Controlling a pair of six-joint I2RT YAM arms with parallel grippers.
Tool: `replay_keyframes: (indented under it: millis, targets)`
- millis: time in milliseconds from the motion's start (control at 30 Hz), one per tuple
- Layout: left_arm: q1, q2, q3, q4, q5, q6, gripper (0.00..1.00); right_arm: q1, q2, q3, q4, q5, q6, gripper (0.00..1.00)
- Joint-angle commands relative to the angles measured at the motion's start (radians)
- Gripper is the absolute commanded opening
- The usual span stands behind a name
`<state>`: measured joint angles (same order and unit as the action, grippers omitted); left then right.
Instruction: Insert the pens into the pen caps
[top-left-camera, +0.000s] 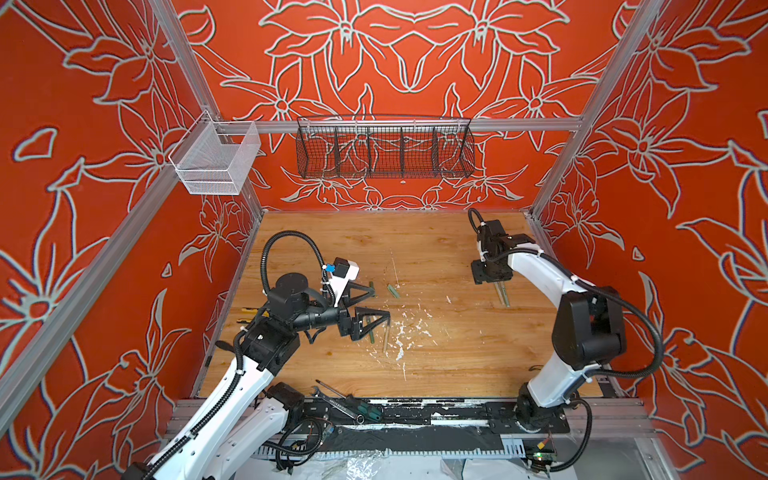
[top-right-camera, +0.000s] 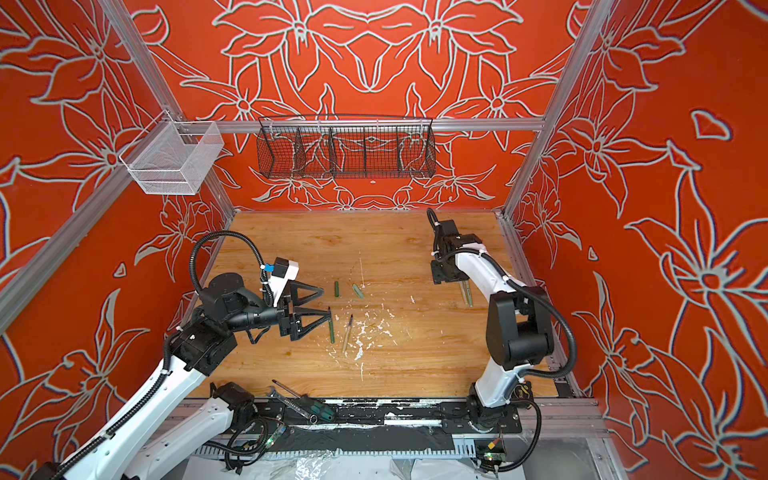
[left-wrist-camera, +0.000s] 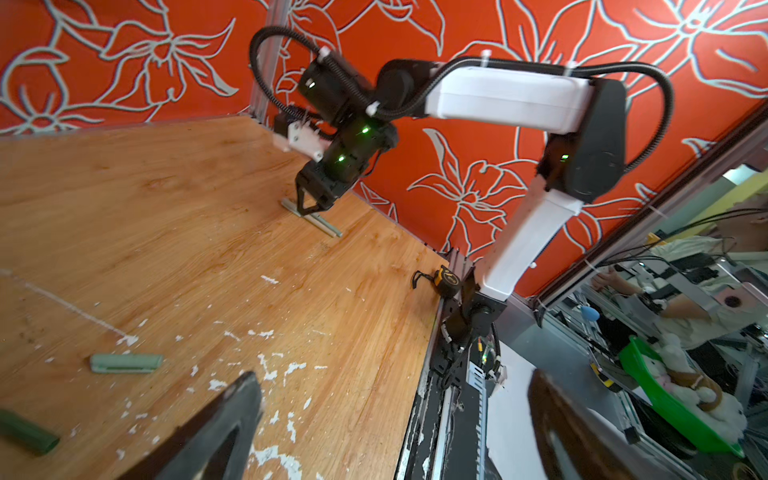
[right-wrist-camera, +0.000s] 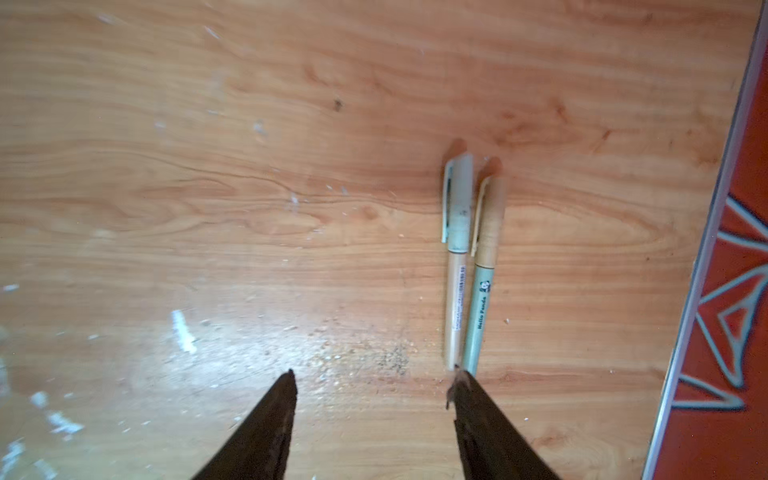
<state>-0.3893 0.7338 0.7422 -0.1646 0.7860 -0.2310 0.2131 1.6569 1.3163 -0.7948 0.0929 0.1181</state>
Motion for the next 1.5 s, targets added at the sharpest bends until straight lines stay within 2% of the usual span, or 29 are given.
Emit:
replay_keyframes:
  millis: [0, 167, 267, 300, 333, 400, 467, 600, 667, 800, 967, 1200, 1467]
  targets:
    - [0.007, -0.03, 0.044, -0.126, -0.122, 0.038, 0.97, 0.084, -0.072, -0.051, 0.059, -0.132, 0.053, 0.63]
    - [0.006, -0.066, 0.069, -0.28, -0.236, 0.071, 0.97, 0.302, -0.164, -0.12, 0.165, -0.124, 0.174, 0.66]
    - [0.006, -0.092, 0.074, -0.345, -0.327, 0.071, 0.97, 0.429, -0.221, -0.195, 0.285, -0.116, 0.265, 0.71]
    - [0.006, -0.1, 0.075, -0.364, -0.362, 0.07, 0.97, 0.458, -0.226, -0.211, 0.31, -0.114, 0.289, 0.76]
    - [0.007, -0.105, 0.078, -0.385, -0.41, 0.066, 0.97, 0.499, -0.221, -0.218, 0.323, -0.111, 0.316, 0.83]
    - [0.006, -0.111, 0.086, -0.427, -0.511, 0.057, 0.97, 0.556, -0.187, -0.211, 0.321, -0.097, 0.356, 0.88]
    - [0.007, -0.114, 0.092, -0.463, -0.621, 0.041, 0.97, 0.626, -0.146, -0.2, 0.312, -0.038, 0.408, 0.88]
    - [0.006, -0.121, 0.102, -0.524, -0.796, -0.019, 0.97, 0.723, -0.064, -0.197, 0.346, -0.026, 0.513, 0.87]
    - [0.006, -0.142, 0.084, -0.527, -0.813, -0.053, 0.97, 0.757, -0.014, -0.188, 0.362, -0.03, 0.56, 0.86]
    - [0.007, -0.21, 0.039, -0.491, -0.774, -0.086, 0.97, 0.809, 0.089, -0.126, 0.342, -0.013, 0.622, 0.83]
    - [0.006, -0.247, 0.046, -0.507, -0.803, -0.065, 0.97, 0.808, 0.172, -0.044, 0.333, 0.014, 0.624, 0.83]
    - [0.006, -0.262, 0.044, -0.516, -0.79, -0.065, 0.97, 0.703, 0.29, 0.114, 0.221, -0.007, 0.528, 0.82]
    - [0.006, -0.271, 0.043, -0.52, -0.803, -0.062, 0.97, 0.564, 0.405, 0.25, 0.149, -0.091, 0.315, 0.64]
